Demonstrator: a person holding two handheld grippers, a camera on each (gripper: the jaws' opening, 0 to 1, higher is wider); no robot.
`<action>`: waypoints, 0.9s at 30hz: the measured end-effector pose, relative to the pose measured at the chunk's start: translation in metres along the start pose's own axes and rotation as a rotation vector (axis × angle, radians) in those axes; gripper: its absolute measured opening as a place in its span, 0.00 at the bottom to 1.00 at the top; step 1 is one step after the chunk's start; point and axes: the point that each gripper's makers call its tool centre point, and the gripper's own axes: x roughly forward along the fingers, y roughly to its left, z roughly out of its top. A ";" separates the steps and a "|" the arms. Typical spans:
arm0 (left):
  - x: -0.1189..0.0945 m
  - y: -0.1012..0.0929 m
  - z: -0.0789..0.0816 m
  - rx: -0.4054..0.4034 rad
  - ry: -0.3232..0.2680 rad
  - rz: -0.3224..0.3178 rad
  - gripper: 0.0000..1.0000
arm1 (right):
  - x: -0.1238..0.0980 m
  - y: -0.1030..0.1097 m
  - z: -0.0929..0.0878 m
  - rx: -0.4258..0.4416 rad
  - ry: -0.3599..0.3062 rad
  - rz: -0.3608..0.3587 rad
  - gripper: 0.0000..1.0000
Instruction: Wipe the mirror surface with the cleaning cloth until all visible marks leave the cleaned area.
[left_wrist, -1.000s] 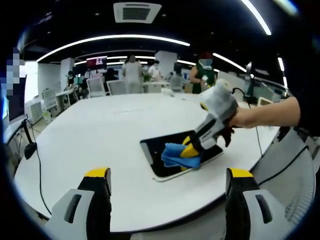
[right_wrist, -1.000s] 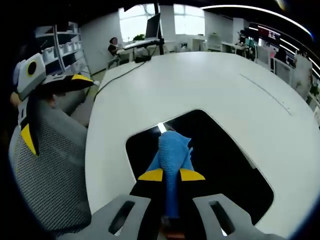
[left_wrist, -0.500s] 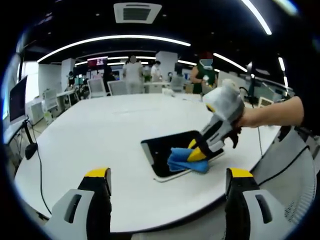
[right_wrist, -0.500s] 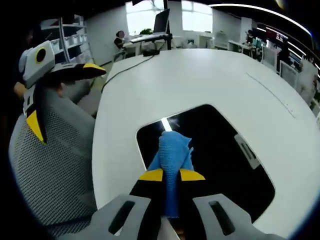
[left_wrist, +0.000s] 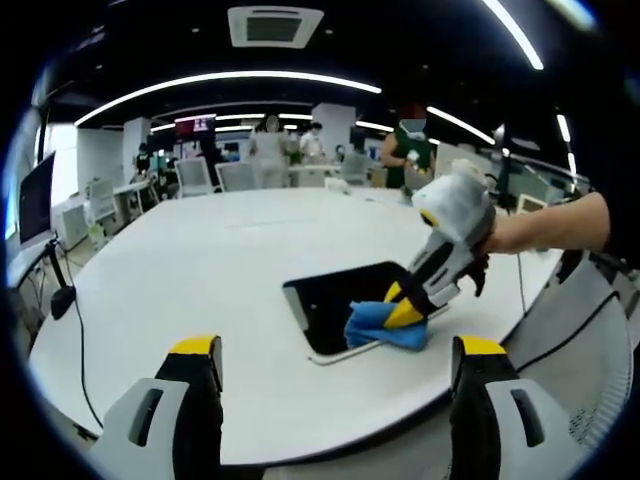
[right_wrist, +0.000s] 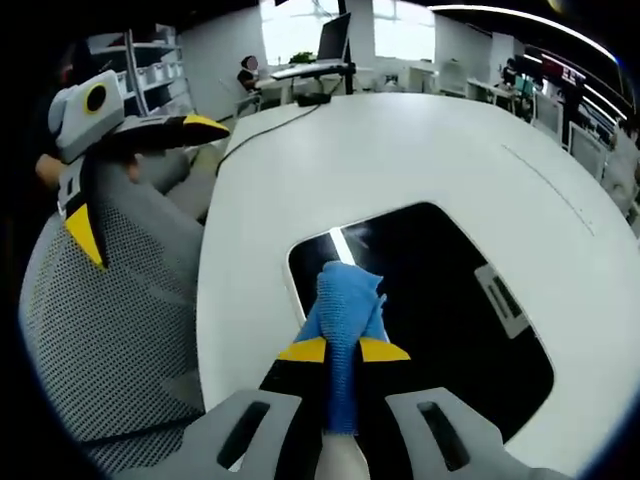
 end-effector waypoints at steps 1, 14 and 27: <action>0.000 0.000 0.000 0.000 0.001 0.000 0.95 | 0.000 0.001 0.000 -0.002 0.001 0.000 0.05; 0.001 -0.001 0.000 0.004 -0.002 -0.010 0.95 | -0.002 0.003 0.000 -0.005 0.011 0.019 0.05; 0.001 0.000 0.000 -0.001 -0.004 -0.009 0.95 | -0.002 0.002 -0.001 0.020 -0.009 0.022 0.05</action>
